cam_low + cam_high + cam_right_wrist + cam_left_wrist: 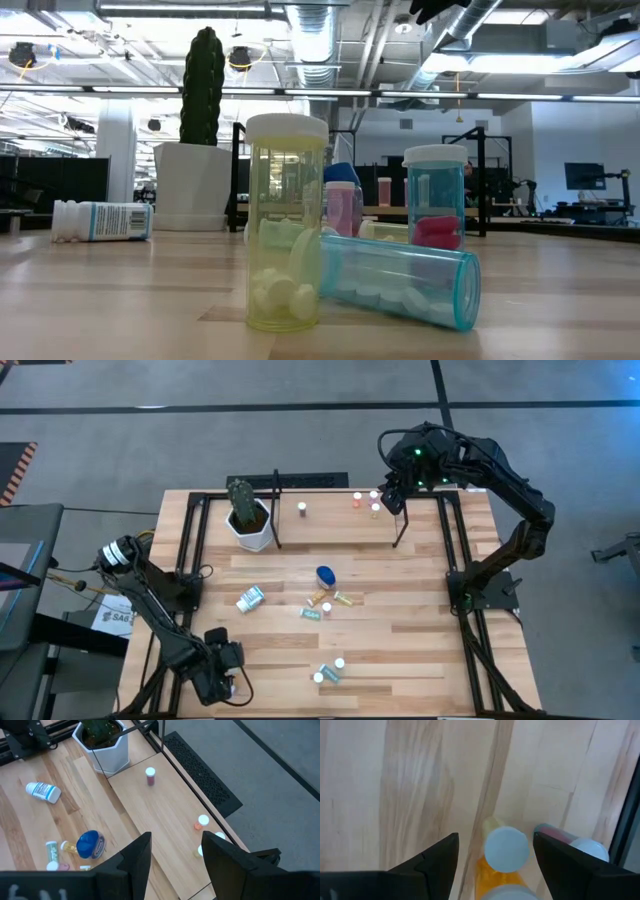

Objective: Pick and place medicine bottles onto shelf by color
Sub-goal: Put the yellow pill bottle on the shelf, then put the small blue pill bottle on the shelf

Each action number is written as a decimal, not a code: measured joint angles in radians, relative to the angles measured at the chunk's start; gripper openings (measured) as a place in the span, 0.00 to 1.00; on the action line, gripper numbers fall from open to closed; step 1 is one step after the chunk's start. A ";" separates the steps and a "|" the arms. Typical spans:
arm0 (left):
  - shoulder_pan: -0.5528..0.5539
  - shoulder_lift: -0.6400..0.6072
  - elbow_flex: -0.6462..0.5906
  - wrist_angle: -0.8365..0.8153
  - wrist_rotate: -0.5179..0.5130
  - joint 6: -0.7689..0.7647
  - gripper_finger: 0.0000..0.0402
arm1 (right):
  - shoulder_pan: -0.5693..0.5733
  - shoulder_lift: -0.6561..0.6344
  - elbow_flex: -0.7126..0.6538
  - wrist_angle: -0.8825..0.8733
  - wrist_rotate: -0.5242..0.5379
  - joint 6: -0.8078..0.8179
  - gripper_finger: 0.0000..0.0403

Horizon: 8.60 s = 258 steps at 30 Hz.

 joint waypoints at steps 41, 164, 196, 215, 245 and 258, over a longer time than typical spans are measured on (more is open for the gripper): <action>0.541 -0.004 0.155 0.008 0.065 0.548 0.22 | 0.000 0.000 0.000 0.000 0.000 0.000 0.49; 1.504 0.471 0.868 -0.328 0.109 1.462 0.42 | 0.001 0.000 0.000 0.033 -0.001 0.000 0.49; 1.190 0.471 1.135 -0.714 0.109 1.247 0.42 | 0.001 0.000 0.000 0.033 -0.001 0.000 0.49; 0.747 0.468 1.135 -0.638 0.012 0.463 0.42 | 0.001 0.000 0.000 0.033 0.000 0.000 0.49; 0.151 0.162 0.587 -0.681 0.095 -0.173 0.55 | 0.001 0.000 0.000 0.033 -0.001 0.000 0.49; -0.042 0.107 0.358 -0.394 0.015 -0.014 0.55 | 0.001 0.000 0.000 0.033 -0.001 0.000 0.49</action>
